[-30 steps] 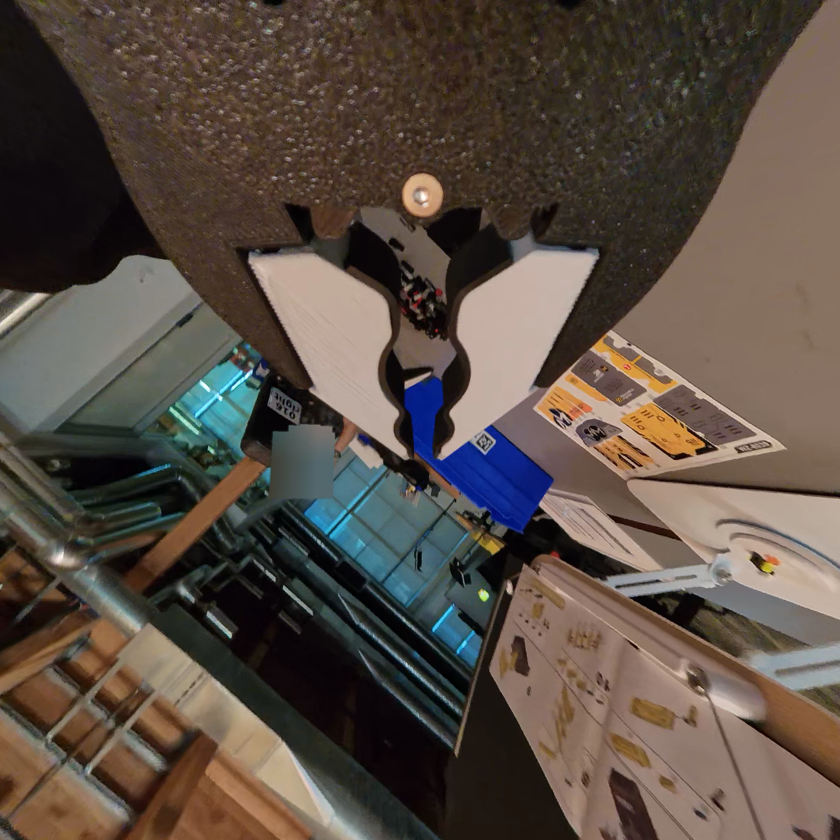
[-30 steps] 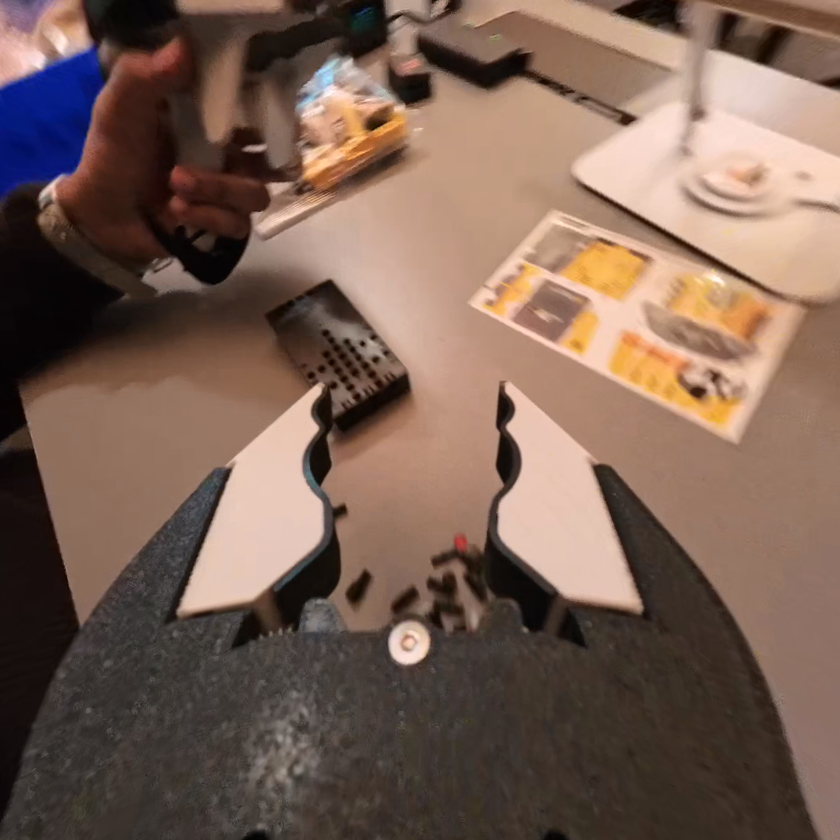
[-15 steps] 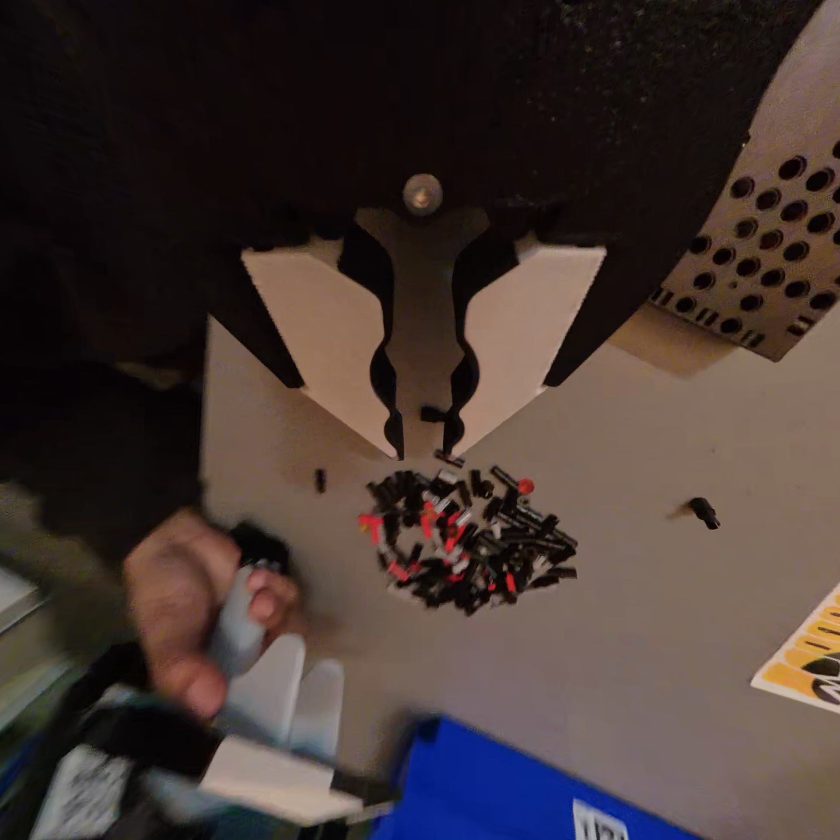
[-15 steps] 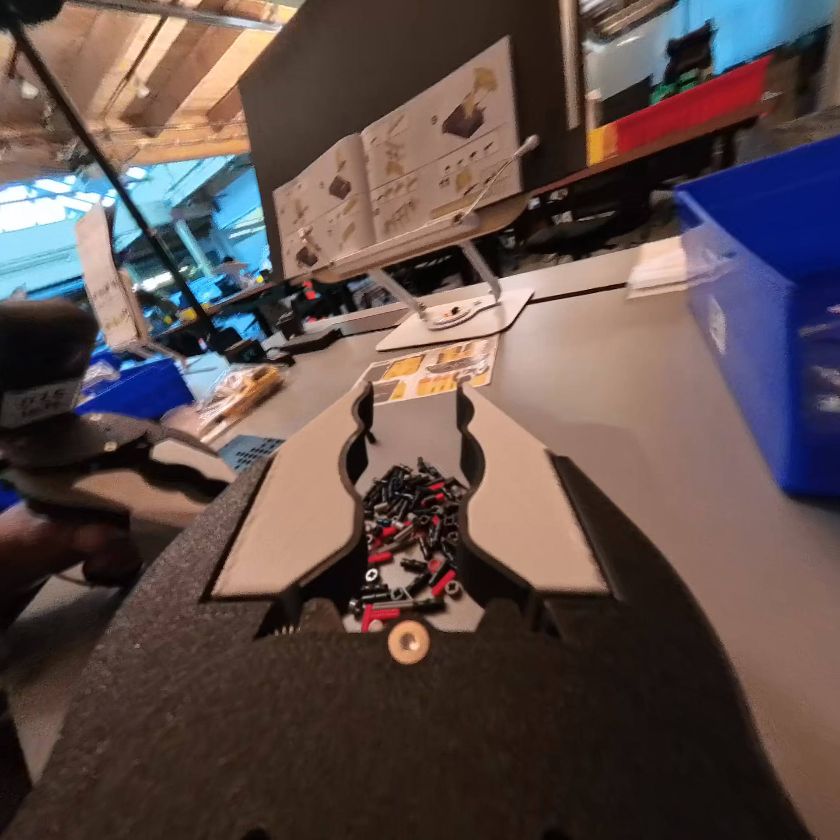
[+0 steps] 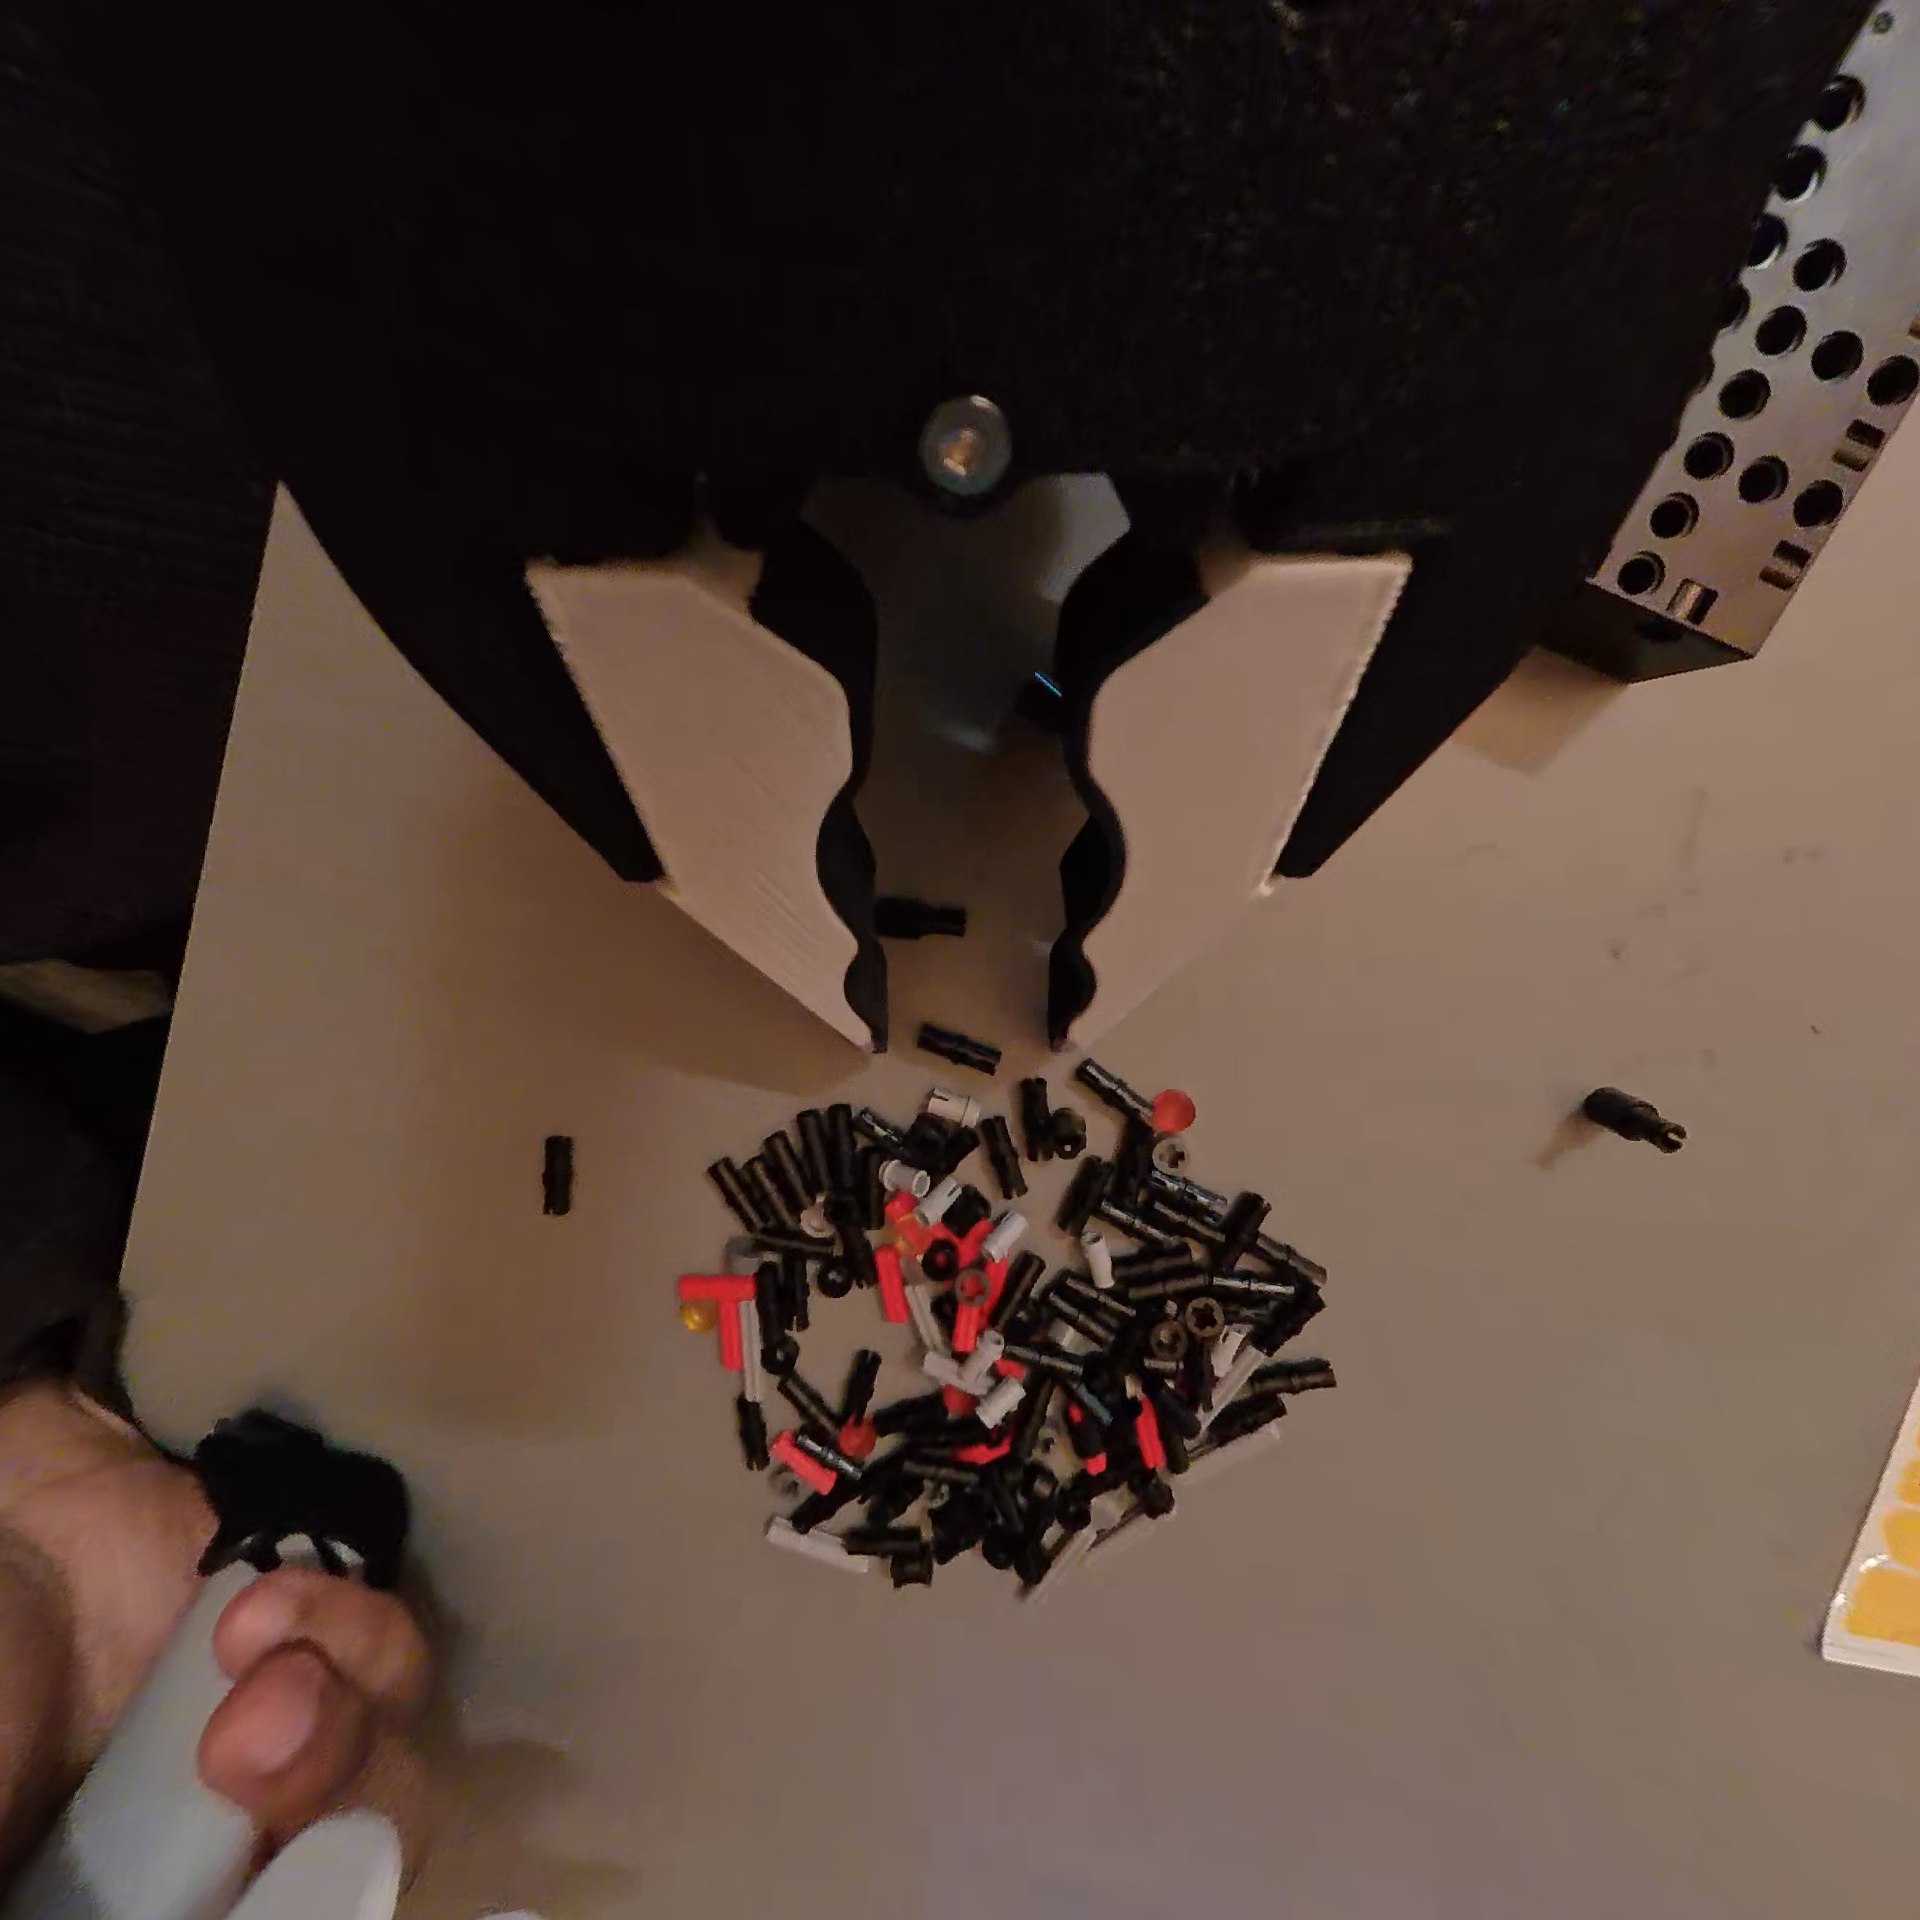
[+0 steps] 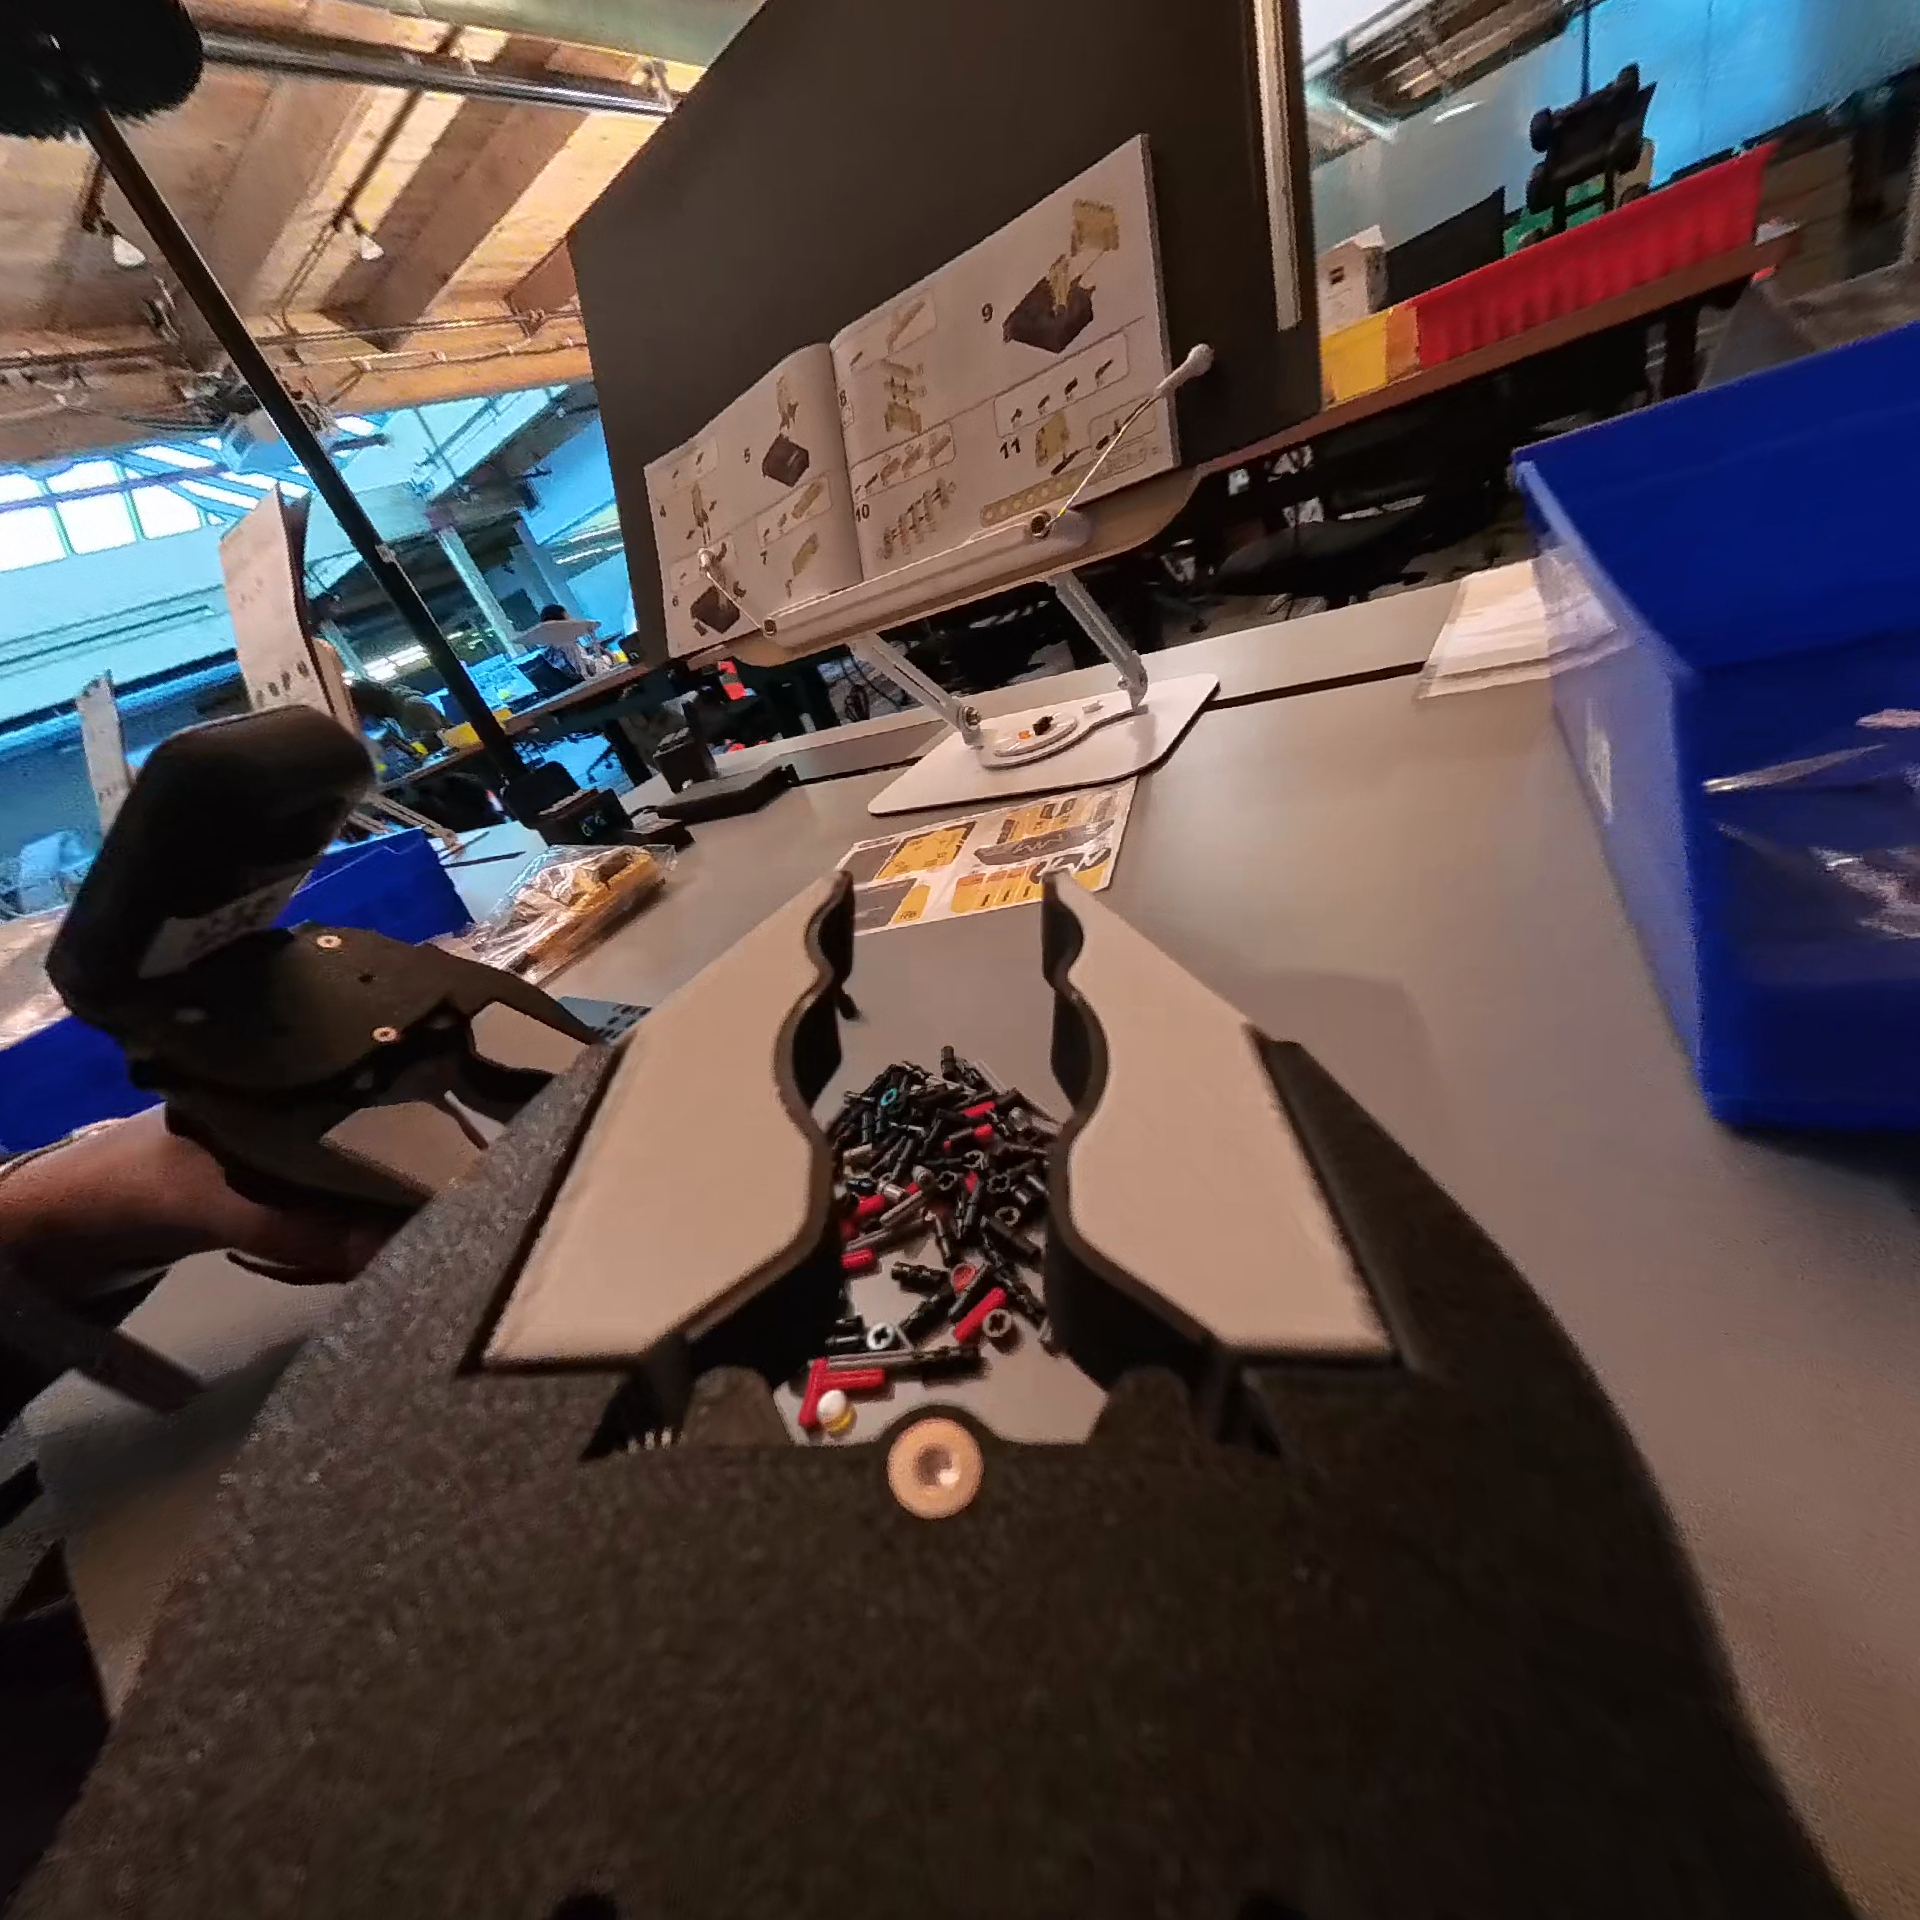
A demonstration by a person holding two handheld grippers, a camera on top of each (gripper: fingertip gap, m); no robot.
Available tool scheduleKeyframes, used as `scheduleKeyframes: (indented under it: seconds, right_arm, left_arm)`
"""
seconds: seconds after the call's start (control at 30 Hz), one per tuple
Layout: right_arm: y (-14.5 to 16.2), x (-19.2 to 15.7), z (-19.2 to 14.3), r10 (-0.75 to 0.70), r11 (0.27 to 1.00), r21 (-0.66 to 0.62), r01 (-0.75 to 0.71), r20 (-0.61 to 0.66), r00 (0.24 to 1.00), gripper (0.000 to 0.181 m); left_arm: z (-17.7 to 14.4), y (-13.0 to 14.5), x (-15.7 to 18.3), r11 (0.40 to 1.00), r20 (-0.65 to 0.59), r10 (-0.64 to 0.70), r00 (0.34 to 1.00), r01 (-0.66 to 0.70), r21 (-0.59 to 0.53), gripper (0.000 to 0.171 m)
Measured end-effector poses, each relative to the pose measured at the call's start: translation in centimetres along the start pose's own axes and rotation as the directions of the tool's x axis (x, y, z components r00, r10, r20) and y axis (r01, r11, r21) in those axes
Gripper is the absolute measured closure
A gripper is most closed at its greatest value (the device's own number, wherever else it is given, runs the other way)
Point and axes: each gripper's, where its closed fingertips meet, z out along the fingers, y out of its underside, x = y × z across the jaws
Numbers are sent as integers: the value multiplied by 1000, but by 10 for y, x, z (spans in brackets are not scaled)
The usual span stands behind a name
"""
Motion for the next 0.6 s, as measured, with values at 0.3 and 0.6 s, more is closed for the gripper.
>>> scheduleKeyframes:
  seconds: [0.3, 0.6]
  right_arm:
    - [6, -2, 4, -13, 999, -34, 13, 2, 1000, 145]
    - [7, -1, 5, -4, 999, -41, 4, 0, 1000, 145]
  left_arm:
    - [3, -1, 1, 997, 27, 71, 997, -72, 32, 142]
    - [4, -1, 8, 994, 19, 106, 994, -106, 36, 157]
